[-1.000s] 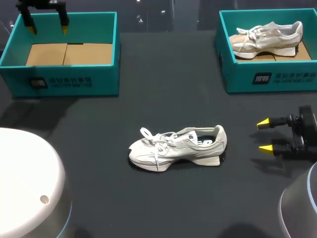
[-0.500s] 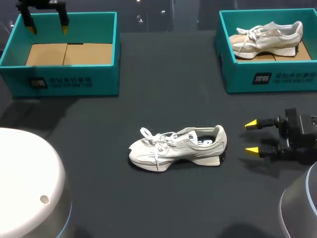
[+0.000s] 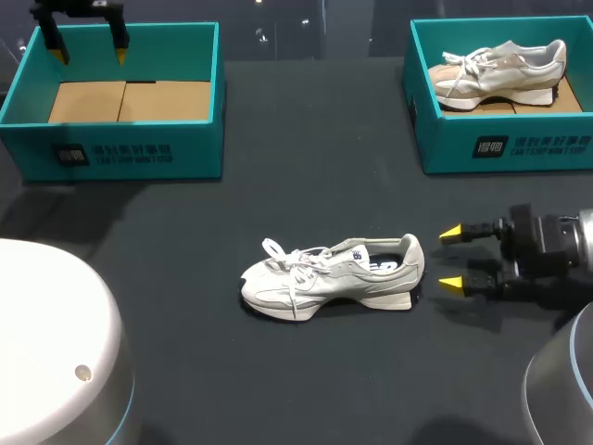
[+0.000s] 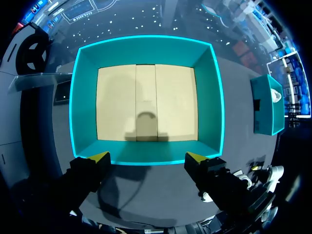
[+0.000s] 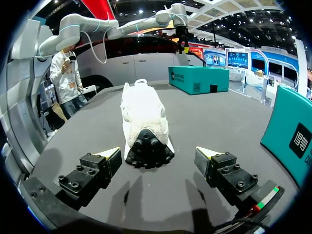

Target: Take the shoe out of the shoebox, open the shoe tongue, remove and reinsert the insole, then place the shoe into the shoebox

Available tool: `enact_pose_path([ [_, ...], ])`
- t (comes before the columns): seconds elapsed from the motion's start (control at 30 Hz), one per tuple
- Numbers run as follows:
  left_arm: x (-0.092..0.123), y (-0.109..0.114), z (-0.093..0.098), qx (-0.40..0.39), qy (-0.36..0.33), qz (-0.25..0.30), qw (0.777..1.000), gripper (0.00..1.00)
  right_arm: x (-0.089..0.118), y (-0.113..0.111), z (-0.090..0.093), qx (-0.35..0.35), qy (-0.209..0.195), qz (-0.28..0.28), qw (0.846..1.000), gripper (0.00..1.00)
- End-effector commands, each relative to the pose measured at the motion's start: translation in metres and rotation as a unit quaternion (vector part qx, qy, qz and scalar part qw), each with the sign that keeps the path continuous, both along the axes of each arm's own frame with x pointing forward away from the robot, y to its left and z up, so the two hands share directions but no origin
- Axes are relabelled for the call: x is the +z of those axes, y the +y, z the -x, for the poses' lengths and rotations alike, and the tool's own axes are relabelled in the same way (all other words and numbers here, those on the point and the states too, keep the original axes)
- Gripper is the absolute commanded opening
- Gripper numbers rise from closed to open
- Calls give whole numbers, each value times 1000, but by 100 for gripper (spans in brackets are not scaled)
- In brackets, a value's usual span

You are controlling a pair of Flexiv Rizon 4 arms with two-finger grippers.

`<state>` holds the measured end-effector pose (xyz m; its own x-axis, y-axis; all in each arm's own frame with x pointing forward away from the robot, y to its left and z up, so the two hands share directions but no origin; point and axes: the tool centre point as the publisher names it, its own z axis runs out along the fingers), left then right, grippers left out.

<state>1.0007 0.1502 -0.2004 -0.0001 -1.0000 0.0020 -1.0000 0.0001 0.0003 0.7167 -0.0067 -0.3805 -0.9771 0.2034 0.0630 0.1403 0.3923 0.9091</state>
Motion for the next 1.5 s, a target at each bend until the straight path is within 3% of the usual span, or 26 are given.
enact_pose_path([
  [0.03, 0, 0, 0, 0, 0, 0, 1000, 100, -2, 9, 1, 0, -5, -1, 1000, 100],
  [0.53, 0, 0, 0, 0, 0, 0, 1000, 100, -7, 38, 0, 18, -13, 13, 1000, 100],
  [1.5, 0, 0, 0, 0, 0, 0, 1000, 100, -22, 70, 4, 22, -7, 40, 999, 100],
])
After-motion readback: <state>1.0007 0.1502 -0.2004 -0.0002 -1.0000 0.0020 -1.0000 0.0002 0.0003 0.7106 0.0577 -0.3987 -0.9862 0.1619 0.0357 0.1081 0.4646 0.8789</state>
